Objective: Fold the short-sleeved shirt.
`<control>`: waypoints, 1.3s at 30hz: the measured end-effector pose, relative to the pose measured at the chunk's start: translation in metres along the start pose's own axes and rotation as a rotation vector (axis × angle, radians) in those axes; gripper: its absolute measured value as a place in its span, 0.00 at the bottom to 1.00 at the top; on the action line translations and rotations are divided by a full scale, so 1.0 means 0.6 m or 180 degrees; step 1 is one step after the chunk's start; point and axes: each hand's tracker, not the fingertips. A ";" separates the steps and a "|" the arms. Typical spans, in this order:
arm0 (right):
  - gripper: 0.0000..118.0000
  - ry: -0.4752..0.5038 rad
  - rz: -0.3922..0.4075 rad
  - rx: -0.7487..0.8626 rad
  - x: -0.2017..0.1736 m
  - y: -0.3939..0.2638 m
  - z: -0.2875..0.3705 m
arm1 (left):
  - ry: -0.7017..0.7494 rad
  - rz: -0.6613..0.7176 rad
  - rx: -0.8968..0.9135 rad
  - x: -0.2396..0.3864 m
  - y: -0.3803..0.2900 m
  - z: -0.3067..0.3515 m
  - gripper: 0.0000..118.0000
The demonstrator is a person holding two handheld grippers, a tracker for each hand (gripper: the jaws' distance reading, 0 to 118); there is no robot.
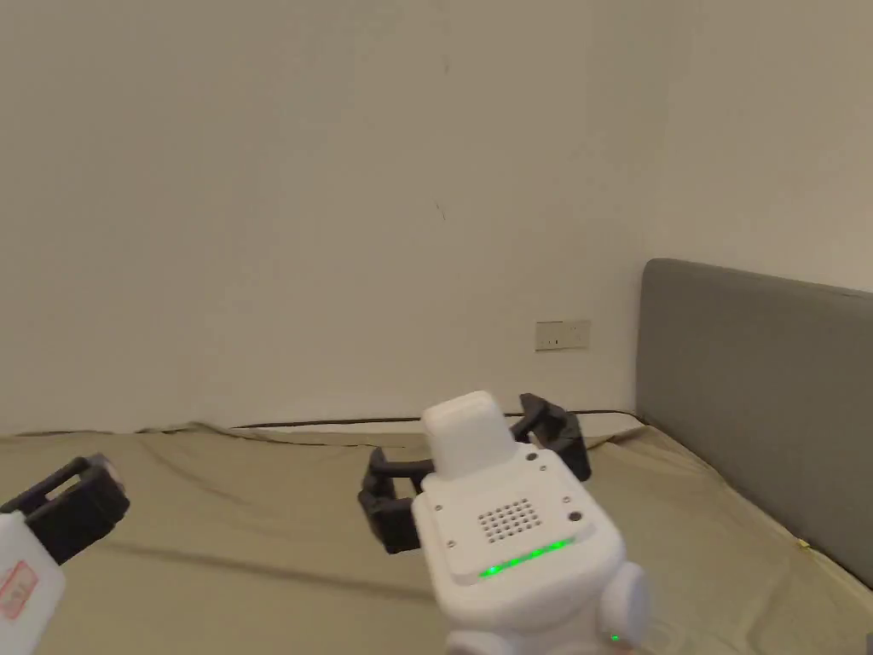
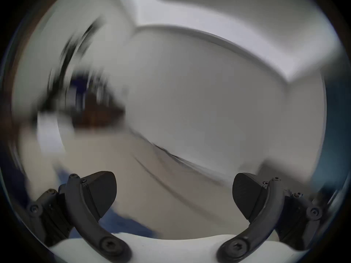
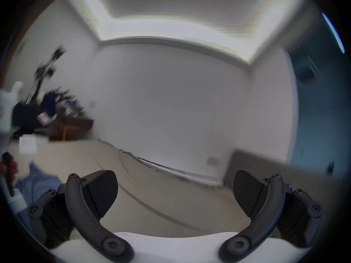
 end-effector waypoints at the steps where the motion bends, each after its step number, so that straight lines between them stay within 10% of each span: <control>1: 1.00 -0.0257 -0.0216 -0.0180 0.032 -0.013 -0.008 | 0.0291 -0.0684 0.0019 0.054 0.022 0.031 1.00; 3: 1.00 -0.0337 -0.0290 -0.0489 0.072 -0.021 -0.019 | 0.0429 -0.1160 0.0259 0.090 0.019 0.034 1.00; 39: 1.00 -0.0308 -0.0313 -0.0342 0.079 -0.012 -0.018 | -0.0245 -0.0605 0.0146 0.143 0.028 0.012 1.00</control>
